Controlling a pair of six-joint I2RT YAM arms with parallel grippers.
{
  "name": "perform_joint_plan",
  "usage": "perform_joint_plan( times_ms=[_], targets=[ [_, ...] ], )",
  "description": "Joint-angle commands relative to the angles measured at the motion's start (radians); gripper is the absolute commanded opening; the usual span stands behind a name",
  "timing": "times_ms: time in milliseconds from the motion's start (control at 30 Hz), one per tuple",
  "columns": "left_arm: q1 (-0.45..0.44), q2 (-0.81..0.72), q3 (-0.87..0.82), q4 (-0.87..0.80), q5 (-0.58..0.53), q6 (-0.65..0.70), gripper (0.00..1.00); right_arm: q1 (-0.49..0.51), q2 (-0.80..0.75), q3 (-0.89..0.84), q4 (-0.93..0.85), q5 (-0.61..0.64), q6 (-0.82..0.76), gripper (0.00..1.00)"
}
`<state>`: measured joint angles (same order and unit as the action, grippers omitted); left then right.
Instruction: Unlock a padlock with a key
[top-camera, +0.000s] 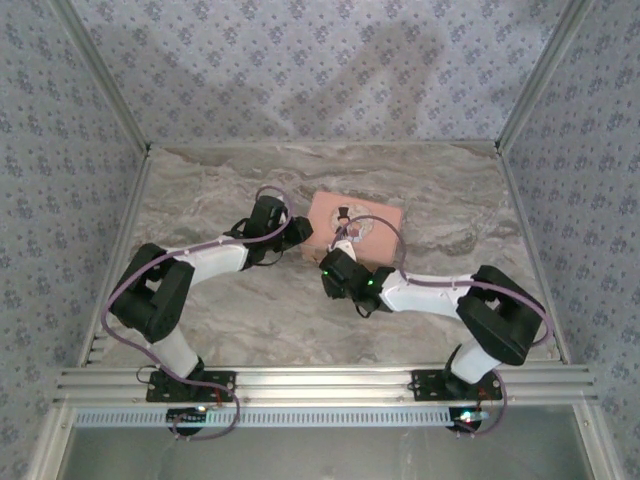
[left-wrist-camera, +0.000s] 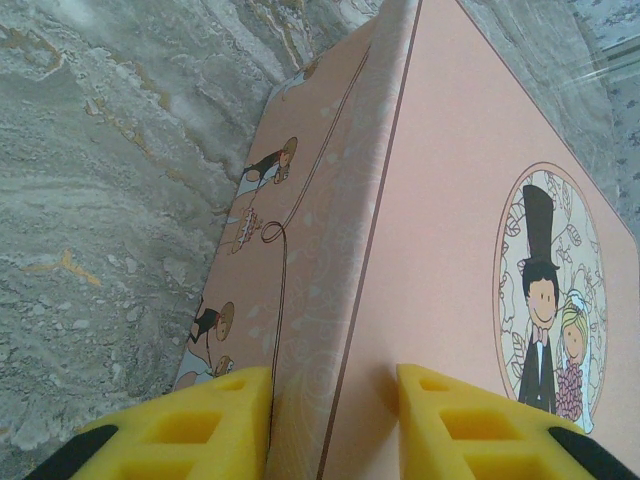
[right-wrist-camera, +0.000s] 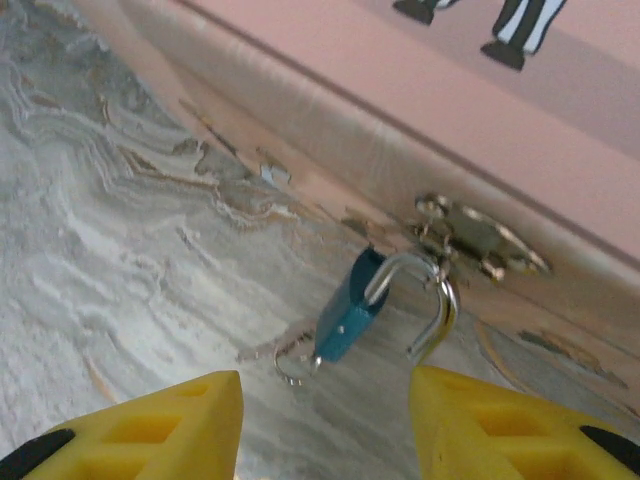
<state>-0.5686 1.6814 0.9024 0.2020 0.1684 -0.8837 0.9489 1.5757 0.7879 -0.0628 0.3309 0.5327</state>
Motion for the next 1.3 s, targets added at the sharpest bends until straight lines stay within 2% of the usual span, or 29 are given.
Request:
perform_joint_plan(
  times_ms=[0, 333, 567, 667, 800, 900, 1000, 1267],
  targets=[
    [-0.005, -0.012, 0.006, -0.069, 0.024, -0.001, 0.34, -0.002, 0.047, -0.007, 0.074, 0.035, 0.059, 0.49],
    [-0.005, -0.015, 0.006, -0.07, 0.025, -0.003, 0.34, -0.003, 0.102, -0.029, 0.097, 0.085, 0.152, 0.49],
    [-0.003, -0.014, 0.01, -0.072, 0.026, -0.003, 0.34, -0.007, 0.148, -0.019, 0.126, 0.076, 0.148, 0.45],
    [-0.004, -0.018, 0.006, -0.073, 0.026, -0.003, 0.34, -0.003, 0.162, -0.017, 0.131, 0.067, 0.146, 0.37],
    [-0.002, -0.02, 0.004, -0.073, 0.022, -0.002, 0.34, 0.003, 0.165, -0.032, 0.146, 0.055, 0.137, 0.14],
    [0.0, -0.021, 0.003, -0.072, 0.022, -0.001, 0.34, 0.008, 0.148, -0.049, 0.131, 0.064, 0.132, 0.04],
    [0.004, -0.028, -0.003, -0.072, 0.017, 0.0, 0.34, 0.014, 0.105, -0.068, 0.103, 0.054, 0.104, 0.0],
    [0.025, -0.038, -0.022, -0.051, 0.022, 0.002, 0.34, -0.01, -0.083, -0.118, -0.048, -0.038, 0.01, 0.0]
  ],
)
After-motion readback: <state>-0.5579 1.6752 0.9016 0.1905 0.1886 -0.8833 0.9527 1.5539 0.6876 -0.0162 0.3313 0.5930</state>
